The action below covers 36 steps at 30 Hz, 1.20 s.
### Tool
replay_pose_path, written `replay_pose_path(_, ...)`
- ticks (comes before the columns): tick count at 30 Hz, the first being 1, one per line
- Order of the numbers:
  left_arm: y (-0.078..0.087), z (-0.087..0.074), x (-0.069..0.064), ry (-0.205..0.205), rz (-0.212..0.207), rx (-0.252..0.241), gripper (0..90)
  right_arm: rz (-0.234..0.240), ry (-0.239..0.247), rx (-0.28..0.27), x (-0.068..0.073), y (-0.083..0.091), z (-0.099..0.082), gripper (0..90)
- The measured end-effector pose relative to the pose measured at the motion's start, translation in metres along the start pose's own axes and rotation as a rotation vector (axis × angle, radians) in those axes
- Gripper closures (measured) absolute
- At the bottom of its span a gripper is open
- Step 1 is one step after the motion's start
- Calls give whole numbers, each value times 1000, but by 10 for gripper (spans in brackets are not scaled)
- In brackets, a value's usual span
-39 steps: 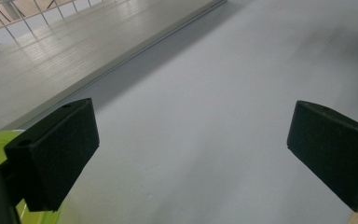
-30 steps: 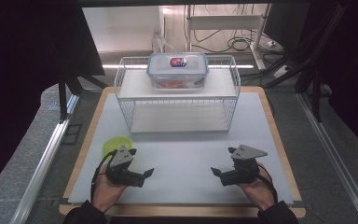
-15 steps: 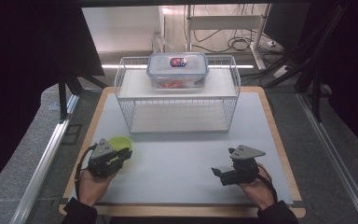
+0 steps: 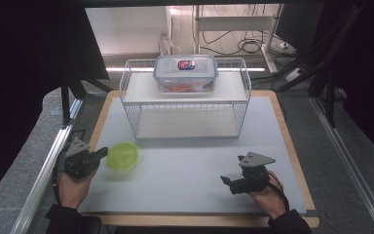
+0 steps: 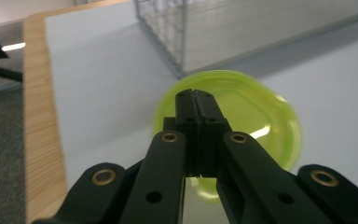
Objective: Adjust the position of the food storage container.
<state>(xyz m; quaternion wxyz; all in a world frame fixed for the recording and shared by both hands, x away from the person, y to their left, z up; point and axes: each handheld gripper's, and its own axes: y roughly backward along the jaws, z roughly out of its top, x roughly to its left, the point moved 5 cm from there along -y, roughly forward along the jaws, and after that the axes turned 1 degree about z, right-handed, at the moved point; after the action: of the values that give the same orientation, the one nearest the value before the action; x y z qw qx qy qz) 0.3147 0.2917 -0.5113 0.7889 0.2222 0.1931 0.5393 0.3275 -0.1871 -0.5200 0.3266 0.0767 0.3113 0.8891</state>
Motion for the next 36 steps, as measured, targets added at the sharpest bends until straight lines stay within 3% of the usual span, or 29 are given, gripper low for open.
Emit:
replay_pose_path(5, -10, -11, 16, 43, 22, 38, 900, -1, 4, 11, 1, -1, -1, 46)
replay_pose_path(11, -23, -17, 18, 48, 39, 85, 899, 0, 6, 18, 1, -2, -2, 49)
replay_pose_path(23, -33, -20, 13, 45, 40, 130, 899, -8, 9, 26, 1, -2, -2, 50)
replay_pose_path(31, -44, -15, -4, 22, -2, 145, 899, -8, 13, 34, 1, -3, -3, 50)
replay_pose_path(36, -44, -19, 0, 36, 4, 160, 899, -8, 14, 35, 1, -3, -3, 51)
